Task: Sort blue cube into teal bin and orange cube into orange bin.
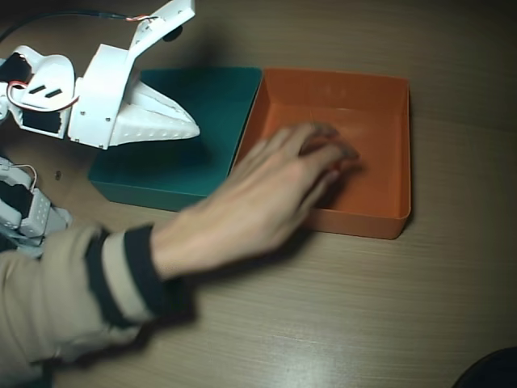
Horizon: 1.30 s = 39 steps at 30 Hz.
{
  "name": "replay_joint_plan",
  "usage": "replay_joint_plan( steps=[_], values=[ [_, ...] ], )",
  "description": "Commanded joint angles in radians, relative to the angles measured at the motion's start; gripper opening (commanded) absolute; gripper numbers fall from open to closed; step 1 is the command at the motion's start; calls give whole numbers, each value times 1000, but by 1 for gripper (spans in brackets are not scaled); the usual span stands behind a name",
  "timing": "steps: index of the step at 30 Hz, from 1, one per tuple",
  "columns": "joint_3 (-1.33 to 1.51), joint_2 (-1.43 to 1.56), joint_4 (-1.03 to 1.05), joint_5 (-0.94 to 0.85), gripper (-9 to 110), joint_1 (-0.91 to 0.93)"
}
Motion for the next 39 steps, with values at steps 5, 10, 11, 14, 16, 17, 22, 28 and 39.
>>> replay_joint_plan(
  steps=[5,10,11,14,16,17,22,28,39],
  values=[
    [-5,75,-15,-5,-5,-2],
    [-3,72,-15,-5,-5,-3],
    [-3,69,-15,-5,-5,-3],
    [-3,64,-17,-5,-5,-3],
    [-3,64,-17,-5,-5,-3],
    [-3,64,-17,-6,-5,-3],
    [-3,60,-17,-6,-5,-3],
    [-3,60,-17,-6,-5,-3],
    [-3,60,-17,-6,-5,-3]
  ],
)
